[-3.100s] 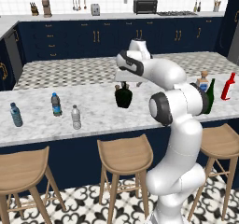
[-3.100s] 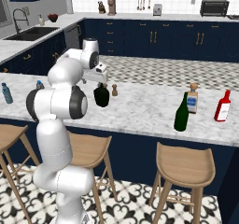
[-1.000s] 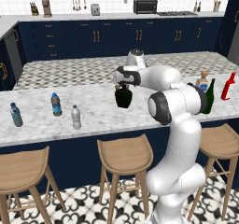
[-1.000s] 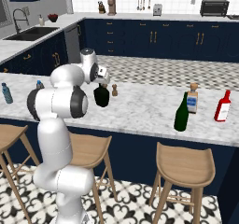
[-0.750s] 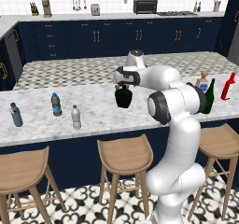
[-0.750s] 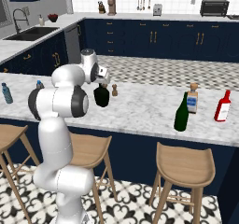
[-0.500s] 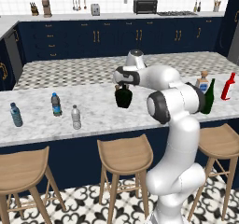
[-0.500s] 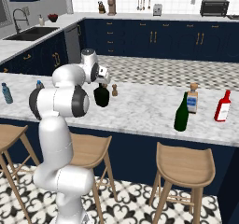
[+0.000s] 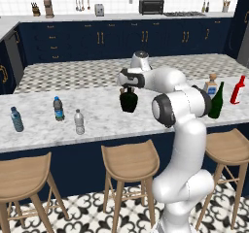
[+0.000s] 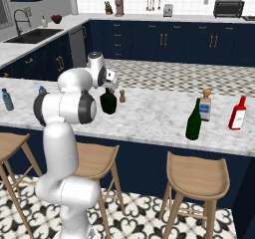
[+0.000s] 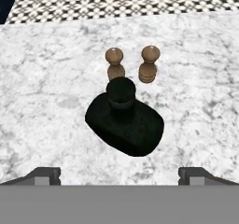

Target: Move the plastic bottles in the middle to the plastics group, and the glass bottles in the middle to the glass group.

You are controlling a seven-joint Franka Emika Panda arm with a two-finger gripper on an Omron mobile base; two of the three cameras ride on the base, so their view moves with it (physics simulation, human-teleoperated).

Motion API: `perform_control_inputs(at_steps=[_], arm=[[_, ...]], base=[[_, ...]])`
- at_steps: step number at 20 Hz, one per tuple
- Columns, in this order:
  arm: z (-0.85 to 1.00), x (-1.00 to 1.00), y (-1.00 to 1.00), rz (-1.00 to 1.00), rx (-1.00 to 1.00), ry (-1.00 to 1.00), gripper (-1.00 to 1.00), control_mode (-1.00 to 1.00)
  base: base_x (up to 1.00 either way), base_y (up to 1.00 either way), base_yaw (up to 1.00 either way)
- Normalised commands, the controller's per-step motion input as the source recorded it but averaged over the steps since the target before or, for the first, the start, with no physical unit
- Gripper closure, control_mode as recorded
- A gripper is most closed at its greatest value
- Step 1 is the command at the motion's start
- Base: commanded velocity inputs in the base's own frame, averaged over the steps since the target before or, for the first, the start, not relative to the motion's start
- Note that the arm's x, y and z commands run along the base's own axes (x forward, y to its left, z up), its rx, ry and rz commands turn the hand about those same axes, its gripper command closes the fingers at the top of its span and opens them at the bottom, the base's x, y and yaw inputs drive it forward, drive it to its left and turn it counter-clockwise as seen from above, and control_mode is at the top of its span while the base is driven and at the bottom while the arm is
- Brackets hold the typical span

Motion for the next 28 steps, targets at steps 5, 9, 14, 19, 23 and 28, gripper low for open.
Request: perform_control_inputs(at_steps=[5, 9, 14, 19, 23, 28], arm=[[0.00, 0.10, 0.00, 0.00, 0.00, 0.00, -1.00, -1.00], [0.00, 0.18, 0.00, 0.00, 0.00, 0.00, -1.00, -1.00], [0.00, 0.22, 0.00, 0.00, 0.00, 0.00, -1.00, -1.00], [-0.09, 0.12, 0.00, 0.00, 0.00, 0.00, -1.00, -1.00], [-0.06, 0.14, 0.00, 0.00, 0.00, -0.01, -1.00, -1.00], [-0.06, 0.13, 0.00, 0.00, 0.00, -0.01, -1.00, -1.00]], base=[[0.00, 0.00, 0.00], [0.00, 0.00, 0.00], [0.00, 0.00, 0.00], [0.00, 0.00, 0.00], [0.00, 0.00, 0.00], [0.00, 0.00, 0.00]])
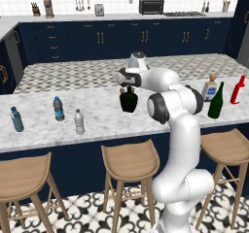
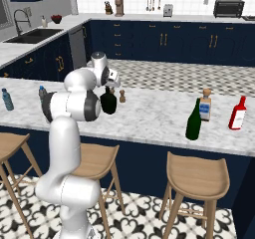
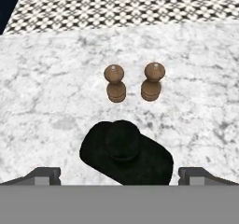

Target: Move the plastic bottles in the middle to the plastics group, and the glass bottles in the middle to the glass group.

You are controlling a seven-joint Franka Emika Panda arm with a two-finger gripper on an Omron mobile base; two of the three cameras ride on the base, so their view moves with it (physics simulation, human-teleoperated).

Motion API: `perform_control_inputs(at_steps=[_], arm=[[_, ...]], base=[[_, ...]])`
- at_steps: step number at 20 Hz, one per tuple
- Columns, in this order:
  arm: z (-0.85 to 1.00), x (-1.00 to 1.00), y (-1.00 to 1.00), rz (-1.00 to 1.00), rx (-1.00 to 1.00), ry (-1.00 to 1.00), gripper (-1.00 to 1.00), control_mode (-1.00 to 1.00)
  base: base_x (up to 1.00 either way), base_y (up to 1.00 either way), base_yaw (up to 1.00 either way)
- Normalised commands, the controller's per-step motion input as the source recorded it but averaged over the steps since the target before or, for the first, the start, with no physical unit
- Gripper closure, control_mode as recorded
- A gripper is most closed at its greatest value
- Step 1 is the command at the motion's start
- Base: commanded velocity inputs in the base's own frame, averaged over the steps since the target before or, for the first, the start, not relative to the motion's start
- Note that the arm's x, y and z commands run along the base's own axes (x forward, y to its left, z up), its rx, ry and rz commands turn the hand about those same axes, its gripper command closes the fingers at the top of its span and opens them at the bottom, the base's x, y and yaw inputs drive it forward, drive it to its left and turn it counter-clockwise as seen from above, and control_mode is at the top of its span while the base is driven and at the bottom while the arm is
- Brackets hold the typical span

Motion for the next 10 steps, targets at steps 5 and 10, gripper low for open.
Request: perform_control_inputs(at_steps=[5, 10], arm=[[-0.07, 0.12, 0.00, 0.00, 0.00, 0.00, -1.00, -1.00], [-0.06, 0.11, 0.00, 0.00, 0.00, 0.00, -1.00, -1.00]], base=[[0.00, 0.00, 0.00], [0.00, 0.00, 0.00]])
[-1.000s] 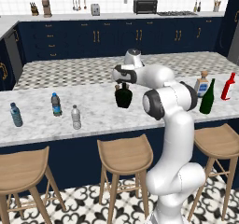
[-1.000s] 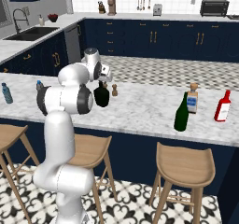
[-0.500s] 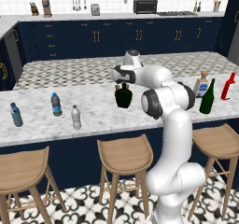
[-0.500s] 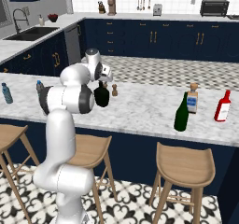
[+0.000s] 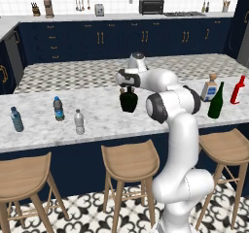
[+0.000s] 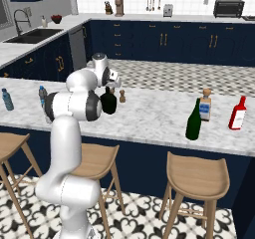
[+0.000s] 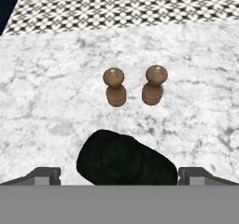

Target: Move the plastic bottles in the middle to the plastics group, and the glass bottles in the middle to the glass group.

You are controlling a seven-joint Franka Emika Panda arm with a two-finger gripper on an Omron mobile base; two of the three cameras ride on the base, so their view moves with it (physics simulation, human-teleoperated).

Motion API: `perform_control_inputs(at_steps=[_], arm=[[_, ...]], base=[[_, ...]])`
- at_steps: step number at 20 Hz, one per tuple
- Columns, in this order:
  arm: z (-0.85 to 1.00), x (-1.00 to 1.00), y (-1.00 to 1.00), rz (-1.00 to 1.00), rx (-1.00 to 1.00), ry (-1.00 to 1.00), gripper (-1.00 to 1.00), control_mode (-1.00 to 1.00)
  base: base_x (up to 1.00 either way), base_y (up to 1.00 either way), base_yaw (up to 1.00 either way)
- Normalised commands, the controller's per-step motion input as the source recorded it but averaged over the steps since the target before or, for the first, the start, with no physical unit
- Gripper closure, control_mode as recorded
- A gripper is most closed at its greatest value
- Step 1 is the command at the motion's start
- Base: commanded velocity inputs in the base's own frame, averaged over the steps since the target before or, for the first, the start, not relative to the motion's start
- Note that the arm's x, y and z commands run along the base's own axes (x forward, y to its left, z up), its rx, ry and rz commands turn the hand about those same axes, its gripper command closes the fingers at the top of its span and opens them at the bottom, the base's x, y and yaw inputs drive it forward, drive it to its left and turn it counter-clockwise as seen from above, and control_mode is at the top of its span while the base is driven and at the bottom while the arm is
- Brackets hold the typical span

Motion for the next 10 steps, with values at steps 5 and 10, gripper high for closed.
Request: perform_control_inputs(at_steps=[5, 10], arm=[[-0.15, 0.05, 0.00, 0.00, 0.00, 0.00, -1.00, -1.00], [-0.12, 0.02, 0.00, 0.00, 0.00, 0.00, -1.00, -1.00]], base=[[0.00, 0.00, 0.00], [0.00, 0.00, 0.00]])
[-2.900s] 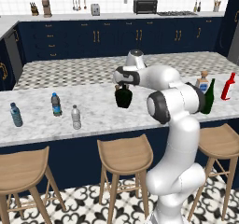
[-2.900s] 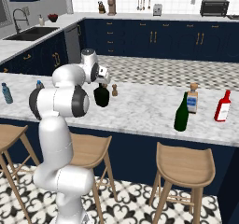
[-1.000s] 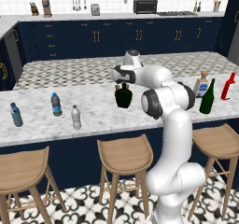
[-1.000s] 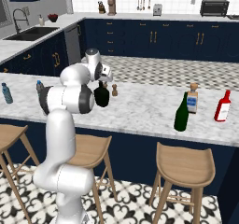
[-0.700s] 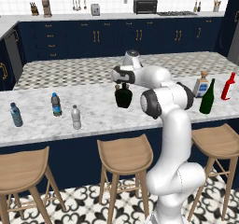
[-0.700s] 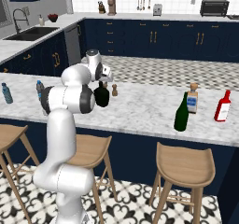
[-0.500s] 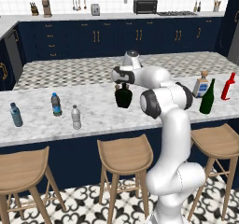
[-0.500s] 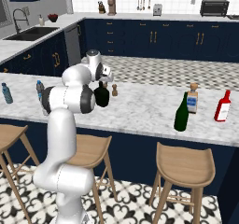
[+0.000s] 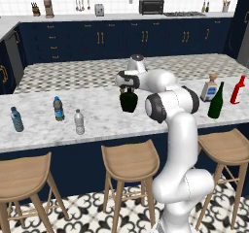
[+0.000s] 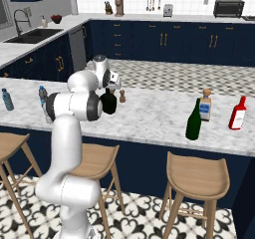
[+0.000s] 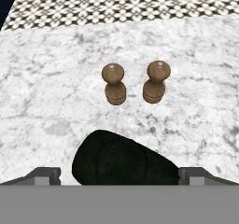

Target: Move the plastic bottles in the middle to the plastics group, and the glass bottles in the middle to the glass group.

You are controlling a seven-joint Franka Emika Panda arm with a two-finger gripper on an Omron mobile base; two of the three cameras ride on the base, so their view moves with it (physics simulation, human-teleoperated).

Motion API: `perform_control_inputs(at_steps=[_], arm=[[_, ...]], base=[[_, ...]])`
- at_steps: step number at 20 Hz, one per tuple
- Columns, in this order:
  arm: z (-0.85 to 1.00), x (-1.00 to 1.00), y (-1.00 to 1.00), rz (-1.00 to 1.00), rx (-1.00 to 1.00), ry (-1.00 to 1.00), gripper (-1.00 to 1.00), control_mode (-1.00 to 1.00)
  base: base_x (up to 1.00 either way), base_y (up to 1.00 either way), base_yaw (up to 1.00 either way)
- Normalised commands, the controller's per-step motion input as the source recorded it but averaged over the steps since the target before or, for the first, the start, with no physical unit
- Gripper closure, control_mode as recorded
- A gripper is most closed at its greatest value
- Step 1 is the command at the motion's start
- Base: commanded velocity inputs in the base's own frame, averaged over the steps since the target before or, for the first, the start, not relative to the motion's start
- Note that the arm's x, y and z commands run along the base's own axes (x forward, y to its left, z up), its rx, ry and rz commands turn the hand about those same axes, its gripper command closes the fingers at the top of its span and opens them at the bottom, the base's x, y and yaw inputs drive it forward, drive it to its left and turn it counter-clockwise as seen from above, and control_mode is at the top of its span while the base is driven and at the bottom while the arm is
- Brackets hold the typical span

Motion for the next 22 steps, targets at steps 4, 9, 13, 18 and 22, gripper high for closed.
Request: perform_control_inputs(at_steps=[4, 9, 13, 18, 22], arm=[[0.00, 0.00, 0.00, 0.00, 0.00, 0.00, -1.00, -1.00], [0.00, 0.02, 0.00, 0.00, 0.00, 0.00, -1.00, -1.00], [0.00, 0.15, 0.00, 0.00, 0.00, 0.00, -1.00, -1.00], [0.00, 0.07, 0.00, 0.00, 0.00, 0.00, -1.00, -1.00], [0.00, 0.00, 0.00, 0.00, 0.00, 0.00, -1.00, -1.00]], base=[[0.00, 0.00, 0.00], [0.00, 0.00, 0.00], [0.00, 0.00, 0.00], [0.00, 0.00, 0.00], [0.00, 0.00, 0.00]])
